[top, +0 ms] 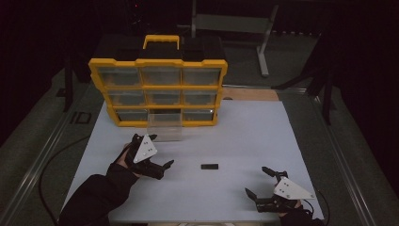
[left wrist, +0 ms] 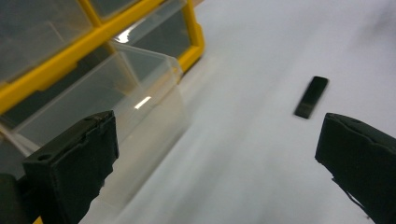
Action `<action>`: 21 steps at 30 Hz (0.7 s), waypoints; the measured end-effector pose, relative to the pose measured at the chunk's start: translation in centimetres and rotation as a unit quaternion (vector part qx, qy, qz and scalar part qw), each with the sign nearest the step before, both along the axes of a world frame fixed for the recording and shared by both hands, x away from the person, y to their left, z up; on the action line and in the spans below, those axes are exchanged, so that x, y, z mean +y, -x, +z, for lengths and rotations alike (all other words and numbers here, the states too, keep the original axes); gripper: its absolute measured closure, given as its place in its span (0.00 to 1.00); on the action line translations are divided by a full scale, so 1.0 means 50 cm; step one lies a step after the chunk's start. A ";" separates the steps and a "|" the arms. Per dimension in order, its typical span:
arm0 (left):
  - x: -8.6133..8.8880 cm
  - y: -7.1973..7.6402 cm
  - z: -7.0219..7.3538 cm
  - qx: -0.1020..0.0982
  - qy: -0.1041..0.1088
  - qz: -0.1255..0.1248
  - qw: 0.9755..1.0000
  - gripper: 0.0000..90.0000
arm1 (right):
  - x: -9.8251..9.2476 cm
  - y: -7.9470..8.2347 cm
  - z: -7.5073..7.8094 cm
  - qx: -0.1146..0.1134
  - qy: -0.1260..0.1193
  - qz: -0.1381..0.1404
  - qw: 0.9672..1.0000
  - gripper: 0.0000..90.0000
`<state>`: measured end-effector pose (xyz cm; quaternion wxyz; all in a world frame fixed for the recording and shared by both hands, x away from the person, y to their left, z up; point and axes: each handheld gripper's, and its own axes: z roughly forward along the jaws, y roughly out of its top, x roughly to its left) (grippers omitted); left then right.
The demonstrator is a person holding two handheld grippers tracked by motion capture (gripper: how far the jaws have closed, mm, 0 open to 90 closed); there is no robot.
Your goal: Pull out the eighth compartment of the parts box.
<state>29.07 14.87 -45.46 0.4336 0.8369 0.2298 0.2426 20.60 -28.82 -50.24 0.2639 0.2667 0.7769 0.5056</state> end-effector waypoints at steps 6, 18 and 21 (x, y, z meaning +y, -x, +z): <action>-0.005 0.016 -0.025 0.017 -0.007 -0.004 1.000 0.00 | 0.000 0.000 0.000 -0.002 0.000 0.000 1.000 0.08; 0.005 0.047 -0.064 0.031 -0.012 -0.007 0.999 0.00 | 0.000 0.000 0.000 -0.002 0.001 0.001 1.000 0.08; 0.010 0.052 -0.072 0.036 -0.011 -0.008 0.999 0.00 | 0.000 0.000 0.000 -0.001 0.001 0.000 1.000 0.08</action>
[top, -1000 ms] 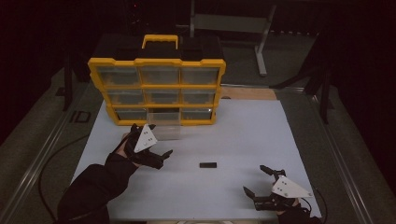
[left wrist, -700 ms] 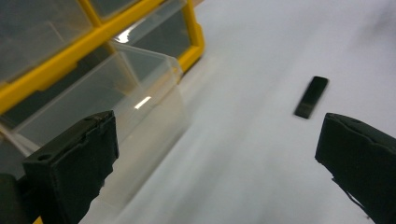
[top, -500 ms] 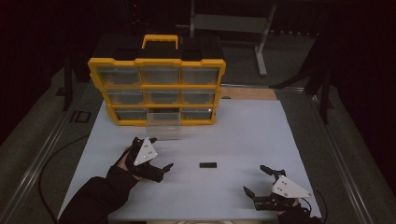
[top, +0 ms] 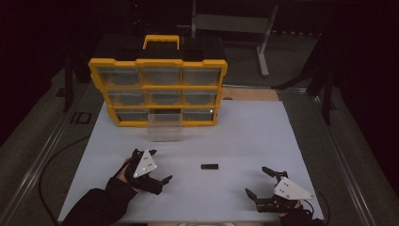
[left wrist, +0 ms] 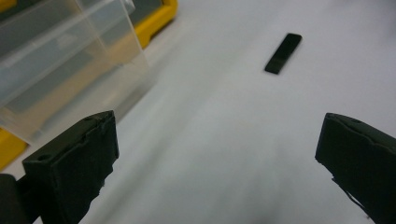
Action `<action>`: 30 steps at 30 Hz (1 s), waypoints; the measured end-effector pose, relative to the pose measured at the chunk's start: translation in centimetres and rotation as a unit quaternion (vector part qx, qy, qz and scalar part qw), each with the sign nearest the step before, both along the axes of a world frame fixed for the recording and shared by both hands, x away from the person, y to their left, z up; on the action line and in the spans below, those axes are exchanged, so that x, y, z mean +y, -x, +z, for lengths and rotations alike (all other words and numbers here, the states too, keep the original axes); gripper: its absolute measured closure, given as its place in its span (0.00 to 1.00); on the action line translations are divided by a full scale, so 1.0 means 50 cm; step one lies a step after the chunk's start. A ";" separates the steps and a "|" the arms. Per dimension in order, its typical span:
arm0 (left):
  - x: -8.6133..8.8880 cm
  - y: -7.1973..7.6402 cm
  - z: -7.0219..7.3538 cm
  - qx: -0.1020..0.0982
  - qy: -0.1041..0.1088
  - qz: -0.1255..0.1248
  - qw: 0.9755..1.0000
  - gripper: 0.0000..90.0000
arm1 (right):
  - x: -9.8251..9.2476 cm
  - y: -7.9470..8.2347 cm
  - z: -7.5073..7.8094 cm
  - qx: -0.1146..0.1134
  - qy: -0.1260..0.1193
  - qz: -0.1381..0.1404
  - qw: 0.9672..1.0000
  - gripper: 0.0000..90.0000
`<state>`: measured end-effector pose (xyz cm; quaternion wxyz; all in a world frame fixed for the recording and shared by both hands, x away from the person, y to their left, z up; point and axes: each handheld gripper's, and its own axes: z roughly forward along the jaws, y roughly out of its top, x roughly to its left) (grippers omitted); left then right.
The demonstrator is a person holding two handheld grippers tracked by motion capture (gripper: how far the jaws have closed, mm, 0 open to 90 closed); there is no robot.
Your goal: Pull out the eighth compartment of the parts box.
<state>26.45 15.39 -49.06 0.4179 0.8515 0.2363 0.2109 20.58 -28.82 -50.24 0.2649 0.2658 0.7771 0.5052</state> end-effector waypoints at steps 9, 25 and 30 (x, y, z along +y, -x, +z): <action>0.021 0.014 -0.014 0.009 0.003 0.006 1.000 0.00 | 0.000 0.000 0.000 0.000 0.001 0.000 1.000 0.08; 0.029 0.020 -0.028 -0.001 -0.007 0.009 1.000 0.00 | 0.001 -0.001 -0.002 0.003 0.002 0.000 1.000 0.08; 0.029 0.021 -0.027 -0.008 -0.008 0.009 1.000 0.00 | 0.000 -0.001 -0.002 0.002 0.003 0.000 1.000 0.08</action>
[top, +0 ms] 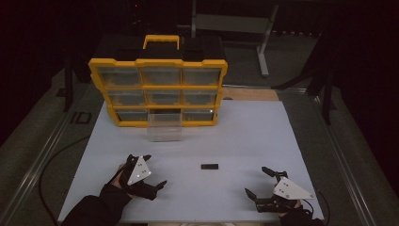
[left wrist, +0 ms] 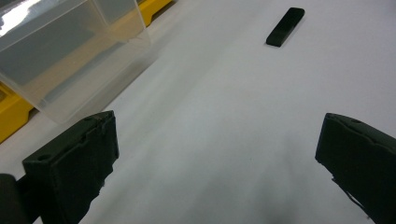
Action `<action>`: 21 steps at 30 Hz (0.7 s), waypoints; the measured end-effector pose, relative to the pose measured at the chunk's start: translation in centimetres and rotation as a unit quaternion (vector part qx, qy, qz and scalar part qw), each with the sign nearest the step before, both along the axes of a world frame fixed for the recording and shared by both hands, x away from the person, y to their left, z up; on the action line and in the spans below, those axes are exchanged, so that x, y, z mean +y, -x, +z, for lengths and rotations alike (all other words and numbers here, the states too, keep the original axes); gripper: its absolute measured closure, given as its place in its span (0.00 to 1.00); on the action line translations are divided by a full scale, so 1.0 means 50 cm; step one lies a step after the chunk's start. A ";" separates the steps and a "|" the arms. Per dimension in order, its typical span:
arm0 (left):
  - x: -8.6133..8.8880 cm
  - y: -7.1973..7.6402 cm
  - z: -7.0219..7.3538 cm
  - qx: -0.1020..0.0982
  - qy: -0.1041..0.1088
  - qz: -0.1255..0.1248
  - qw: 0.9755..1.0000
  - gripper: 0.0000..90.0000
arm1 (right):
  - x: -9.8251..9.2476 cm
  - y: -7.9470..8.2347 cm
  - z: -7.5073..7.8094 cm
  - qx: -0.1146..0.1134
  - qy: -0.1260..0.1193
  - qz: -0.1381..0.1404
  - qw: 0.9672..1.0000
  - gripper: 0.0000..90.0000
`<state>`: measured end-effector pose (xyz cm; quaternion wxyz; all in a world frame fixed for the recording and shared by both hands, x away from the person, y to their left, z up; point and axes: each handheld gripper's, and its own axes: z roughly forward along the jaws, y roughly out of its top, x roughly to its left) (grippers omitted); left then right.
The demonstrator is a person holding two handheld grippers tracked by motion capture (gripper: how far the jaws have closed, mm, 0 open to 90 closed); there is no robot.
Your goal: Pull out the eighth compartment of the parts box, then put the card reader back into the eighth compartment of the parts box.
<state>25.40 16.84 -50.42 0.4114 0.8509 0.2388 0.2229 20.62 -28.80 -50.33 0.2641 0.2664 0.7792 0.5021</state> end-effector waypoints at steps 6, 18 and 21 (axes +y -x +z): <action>0.002 -0.001 0.000 0.000 0.004 0.002 1.000 0.00 | 0.001 -0.002 -0.002 0.003 -0.001 -0.001 1.000 0.08; 0.002 -0.001 0.002 0.000 0.006 -0.002 1.000 0.00 | 0.000 -0.001 -0.001 0.002 -0.001 -0.001 1.000 0.08; 0.002 -0.001 0.002 0.002 0.008 -0.002 1.000 0.00 | 0.000 -0.002 -0.001 0.001 -0.002 -0.002 1.000 0.08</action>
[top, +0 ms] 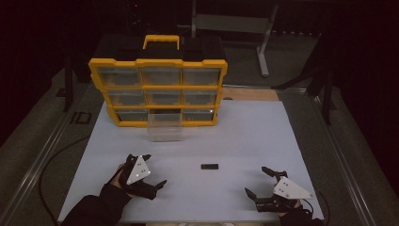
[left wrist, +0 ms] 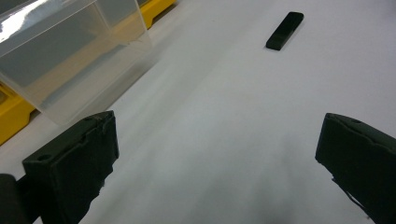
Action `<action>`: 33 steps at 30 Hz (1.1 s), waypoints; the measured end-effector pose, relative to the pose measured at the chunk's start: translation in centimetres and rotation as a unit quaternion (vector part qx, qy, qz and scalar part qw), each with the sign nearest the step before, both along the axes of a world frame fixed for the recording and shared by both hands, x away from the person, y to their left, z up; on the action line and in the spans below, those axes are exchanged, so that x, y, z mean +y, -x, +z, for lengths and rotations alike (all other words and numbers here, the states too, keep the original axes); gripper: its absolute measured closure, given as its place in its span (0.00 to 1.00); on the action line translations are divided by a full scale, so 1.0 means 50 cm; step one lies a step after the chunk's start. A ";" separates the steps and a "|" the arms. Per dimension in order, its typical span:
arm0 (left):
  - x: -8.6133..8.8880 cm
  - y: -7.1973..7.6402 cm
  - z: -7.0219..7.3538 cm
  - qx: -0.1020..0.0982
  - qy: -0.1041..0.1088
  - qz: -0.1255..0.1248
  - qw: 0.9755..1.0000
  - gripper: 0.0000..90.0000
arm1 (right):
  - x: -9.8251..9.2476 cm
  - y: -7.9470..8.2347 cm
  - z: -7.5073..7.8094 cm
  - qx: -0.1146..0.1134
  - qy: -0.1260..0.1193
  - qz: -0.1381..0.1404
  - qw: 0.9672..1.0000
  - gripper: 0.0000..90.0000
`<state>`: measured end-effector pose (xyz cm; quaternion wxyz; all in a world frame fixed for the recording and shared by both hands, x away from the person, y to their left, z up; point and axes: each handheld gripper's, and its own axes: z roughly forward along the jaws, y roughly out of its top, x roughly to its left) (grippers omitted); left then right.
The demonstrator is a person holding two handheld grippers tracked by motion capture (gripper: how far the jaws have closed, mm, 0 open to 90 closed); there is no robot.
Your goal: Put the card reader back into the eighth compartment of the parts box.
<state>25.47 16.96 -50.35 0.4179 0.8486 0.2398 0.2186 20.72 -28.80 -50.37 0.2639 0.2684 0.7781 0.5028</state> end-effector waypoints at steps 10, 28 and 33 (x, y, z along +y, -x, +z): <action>-0.001 -0.003 0.006 0.009 0.003 -0.001 1.000 0.00 | 0.000 0.000 0.000 0.000 0.002 0.000 1.000 0.08; -0.010 -0.026 0.074 0.033 0.029 -0.033 0.998 0.00 | 0.000 0.003 0.003 -0.005 0.005 0.000 1.000 0.08; -0.020 -0.029 0.096 0.025 0.032 -0.057 0.998 0.00 | 0.000 0.005 0.003 -0.006 0.007 0.000 1.000 0.08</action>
